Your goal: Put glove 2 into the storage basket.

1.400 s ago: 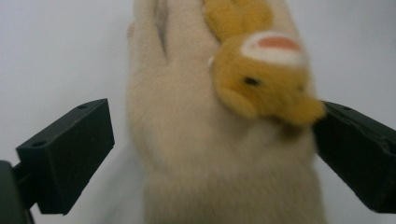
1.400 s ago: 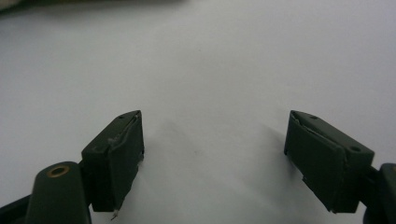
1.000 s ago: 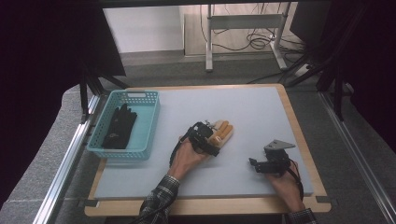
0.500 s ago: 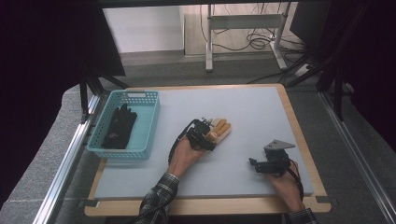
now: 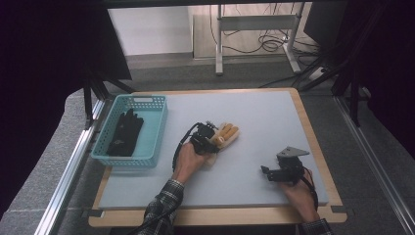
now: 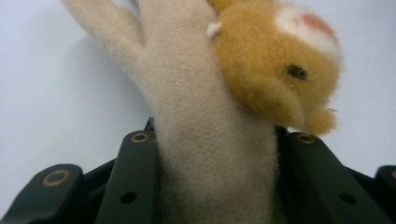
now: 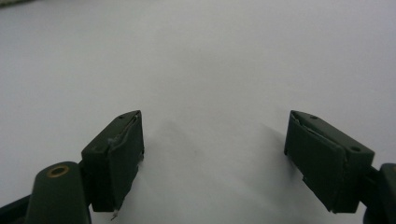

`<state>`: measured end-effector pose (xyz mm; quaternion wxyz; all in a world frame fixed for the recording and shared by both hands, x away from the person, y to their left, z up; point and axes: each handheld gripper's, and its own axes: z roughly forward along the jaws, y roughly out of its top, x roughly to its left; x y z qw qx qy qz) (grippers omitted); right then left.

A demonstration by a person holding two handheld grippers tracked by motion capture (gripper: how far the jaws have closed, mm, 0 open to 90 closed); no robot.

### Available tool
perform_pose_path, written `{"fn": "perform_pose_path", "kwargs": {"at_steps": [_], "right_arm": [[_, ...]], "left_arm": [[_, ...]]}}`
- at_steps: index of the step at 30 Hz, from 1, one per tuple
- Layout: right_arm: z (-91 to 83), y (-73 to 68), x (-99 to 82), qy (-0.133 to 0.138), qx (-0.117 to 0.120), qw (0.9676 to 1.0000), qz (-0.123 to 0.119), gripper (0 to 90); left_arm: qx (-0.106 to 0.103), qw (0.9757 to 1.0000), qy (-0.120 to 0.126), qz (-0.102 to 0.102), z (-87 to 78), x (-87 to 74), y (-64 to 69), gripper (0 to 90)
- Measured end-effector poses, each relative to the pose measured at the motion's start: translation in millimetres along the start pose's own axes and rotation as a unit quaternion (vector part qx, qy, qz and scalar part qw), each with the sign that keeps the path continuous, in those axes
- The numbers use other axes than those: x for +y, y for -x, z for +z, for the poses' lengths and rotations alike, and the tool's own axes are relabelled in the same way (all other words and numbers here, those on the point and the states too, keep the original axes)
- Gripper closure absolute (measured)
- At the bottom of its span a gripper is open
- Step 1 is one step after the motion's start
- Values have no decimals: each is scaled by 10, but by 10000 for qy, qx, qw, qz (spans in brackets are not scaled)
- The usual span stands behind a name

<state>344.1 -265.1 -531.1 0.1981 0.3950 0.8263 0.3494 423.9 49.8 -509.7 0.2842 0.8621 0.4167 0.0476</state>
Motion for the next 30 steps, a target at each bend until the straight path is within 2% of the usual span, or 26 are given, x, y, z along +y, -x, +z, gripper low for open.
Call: {"fn": "perform_pose_path", "kwargs": {"at_steps": [8, 13, 19, 25, 29, 30], "right_arm": [[0, 0, 0, 0, 0, 10000, 1, 194], [-1, 0, 0, -1, 1, 10000, 0, 194], [-1, -1, 0, 1, 1, 10000, 1, 194], [-1, -1, 0, 1, 1, 10000, 2, 194], [-1, 0, 0, 1, -2, 10000, -4, 194], [-2, -1, -1, -2, -1, 10000, 0, 194]], "left_arm": [[76, 9989, 411, -214, -356, 29, -147, 608], [253, 9972, 584, -389, -680, 22, -305, 601], [571, 9942, 711, -570, -1007, -16, -503, 595], [916, 9890, 869, -770, -1344, -132, -717, 591], [1124, 9837, 954, -1028, -1552, -260, -911, 588], [1203, 9816, 969, -1126, -1607, -307, -980, 587]]}}
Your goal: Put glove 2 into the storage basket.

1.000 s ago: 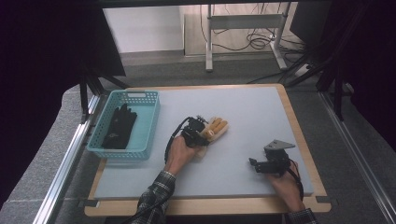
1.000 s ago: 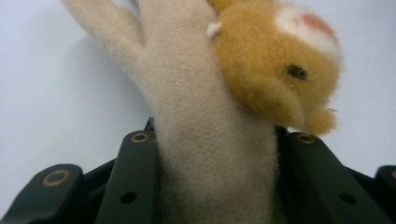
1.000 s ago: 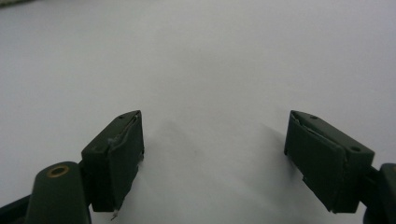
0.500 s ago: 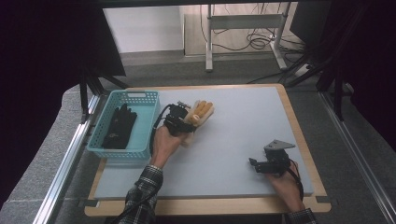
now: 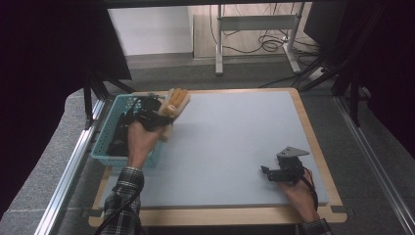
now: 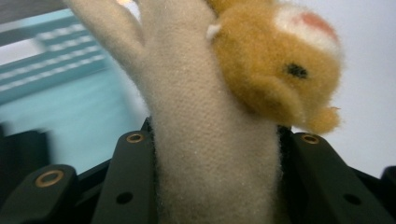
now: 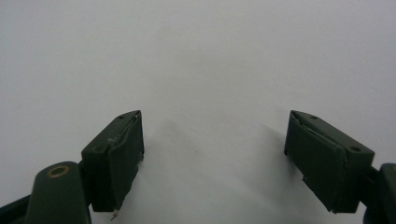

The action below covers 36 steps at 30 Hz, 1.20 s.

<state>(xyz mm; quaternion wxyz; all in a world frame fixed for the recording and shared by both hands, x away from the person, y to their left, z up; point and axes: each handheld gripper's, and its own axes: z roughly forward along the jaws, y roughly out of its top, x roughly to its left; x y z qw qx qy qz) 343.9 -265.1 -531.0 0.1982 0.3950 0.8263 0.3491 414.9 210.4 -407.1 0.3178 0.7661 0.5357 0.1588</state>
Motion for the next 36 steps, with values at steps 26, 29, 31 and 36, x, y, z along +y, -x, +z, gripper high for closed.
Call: {"fn": "perform_pose_path", "kwargs": {"at_steps": [26, 29, 31, 36], "right_arm": [[1, 0, 0, 5, -6, 10000, -3, 193], [1, 0, 0, 5, -6, 10000, -4, 193], [1, 0, 0, 5, -6, 10000, -6, 193], [1, 0, 0, 5, -4, 10000, -2, 193]], "left_arm": [[292, 9861, -1526, -595, 820, -399, -704, 506], [249, 9818, -1775, -630, 911, -419, -723, 439], [309, 9797, -1838, -735, 916, -430, -773, 339], [112, 9822, -1690, -810, 812, -415, -811, 132]]}}
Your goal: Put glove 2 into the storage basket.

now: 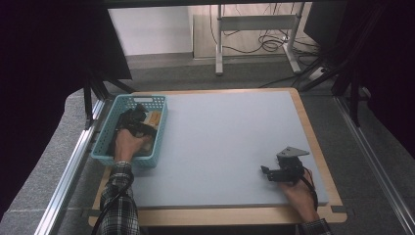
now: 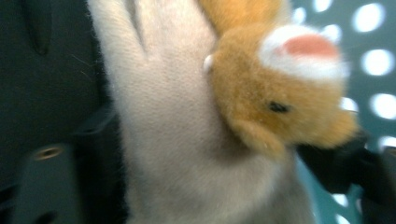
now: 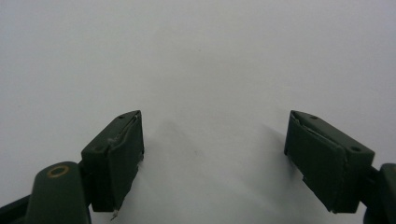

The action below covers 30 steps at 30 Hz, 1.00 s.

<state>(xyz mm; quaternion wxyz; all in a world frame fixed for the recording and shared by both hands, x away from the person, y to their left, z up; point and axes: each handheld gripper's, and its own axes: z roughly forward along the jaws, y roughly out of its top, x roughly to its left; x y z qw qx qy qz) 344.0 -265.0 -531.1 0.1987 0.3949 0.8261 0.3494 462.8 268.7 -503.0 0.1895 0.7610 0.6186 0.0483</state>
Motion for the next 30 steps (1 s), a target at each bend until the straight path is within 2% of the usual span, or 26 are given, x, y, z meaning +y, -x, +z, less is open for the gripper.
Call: {"fn": "perform_pose_path", "kwargs": {"at_steps": [5, 9, 12, 16, 22, 26, 30], "right_arm": [[0, -1, 0, -1, -3, 10000, -3, 193], [0, 0, 0, -2, -3, 10000, -4, 193], [0, -1, 0, -2, -4, 10000, -5, 193], [0, -1, 0, -2, -5, 10000, -5, 193], [0, -1, 0, -2, -5, 10000, -3, 193], [-1, -2, 0, -5, -5, 10000, 1, 193], [0, -1, -1, -4, -4, 10000, -2, 193]], "left_arm": [[-194, 9992, 336, 25, -208, -7, -11, 65], [-227, 9977, 643, 12, -358, -32, -25, 62], [-233, 9959, 864, 87, -453, -59, -15, 73], [-168, 9935, 1091, 269, -521, -85, 57, 80], [-229, 9895, 1313, 557, -586, -114, 182, 69], [-339, 9863, 1475, 658, -626, -143, 251, 60], [-308, 9847, 1541, 759, -653, -177, 307, 48]]}}
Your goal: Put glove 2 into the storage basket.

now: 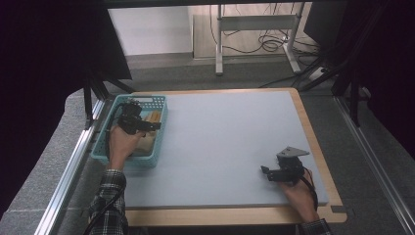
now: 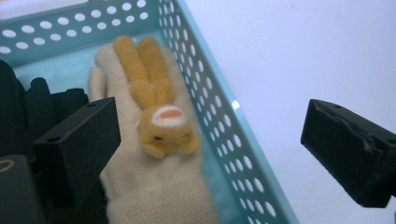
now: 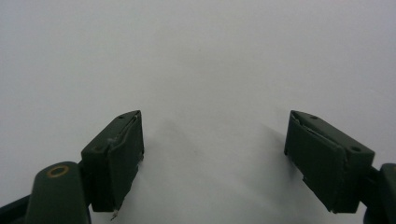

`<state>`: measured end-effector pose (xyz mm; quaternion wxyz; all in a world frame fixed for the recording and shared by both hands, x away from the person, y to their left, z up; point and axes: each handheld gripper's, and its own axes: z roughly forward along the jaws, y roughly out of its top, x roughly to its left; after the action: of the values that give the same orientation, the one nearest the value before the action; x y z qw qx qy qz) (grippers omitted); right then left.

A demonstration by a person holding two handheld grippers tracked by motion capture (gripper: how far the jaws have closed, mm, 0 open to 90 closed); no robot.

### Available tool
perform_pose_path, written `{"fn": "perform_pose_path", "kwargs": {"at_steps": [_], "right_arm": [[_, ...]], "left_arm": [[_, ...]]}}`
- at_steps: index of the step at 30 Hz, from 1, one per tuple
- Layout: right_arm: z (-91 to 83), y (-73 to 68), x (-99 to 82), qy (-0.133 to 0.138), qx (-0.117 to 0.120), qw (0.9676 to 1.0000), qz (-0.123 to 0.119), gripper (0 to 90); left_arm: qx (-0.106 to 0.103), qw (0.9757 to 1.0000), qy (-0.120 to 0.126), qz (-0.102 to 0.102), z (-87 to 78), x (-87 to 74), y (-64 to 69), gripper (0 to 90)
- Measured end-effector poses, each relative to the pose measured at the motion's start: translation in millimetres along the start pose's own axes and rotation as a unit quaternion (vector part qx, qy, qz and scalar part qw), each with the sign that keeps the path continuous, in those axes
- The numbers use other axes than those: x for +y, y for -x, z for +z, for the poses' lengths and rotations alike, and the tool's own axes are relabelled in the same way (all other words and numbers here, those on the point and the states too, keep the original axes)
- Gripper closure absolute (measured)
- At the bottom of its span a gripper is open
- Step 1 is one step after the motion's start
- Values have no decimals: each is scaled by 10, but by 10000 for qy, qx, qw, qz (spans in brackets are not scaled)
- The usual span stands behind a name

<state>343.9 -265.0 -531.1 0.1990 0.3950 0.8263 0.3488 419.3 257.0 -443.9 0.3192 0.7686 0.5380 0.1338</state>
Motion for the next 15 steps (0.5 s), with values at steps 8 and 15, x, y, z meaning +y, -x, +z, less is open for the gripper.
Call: {"fn": "perform_pose_path", "kwargs": {"at_steps": [8, 15], "right_arm": [[0, 0, 0, 1, -1, 10000, -1, 193], [0, 0, 0, 0, -2, 10000, -2, 193]], "left_arm": [[102, 9996, 128, 222, -77, -66, 74, 30], [148, 9992, 200, 314, -120, -152, 92, 23]]}}
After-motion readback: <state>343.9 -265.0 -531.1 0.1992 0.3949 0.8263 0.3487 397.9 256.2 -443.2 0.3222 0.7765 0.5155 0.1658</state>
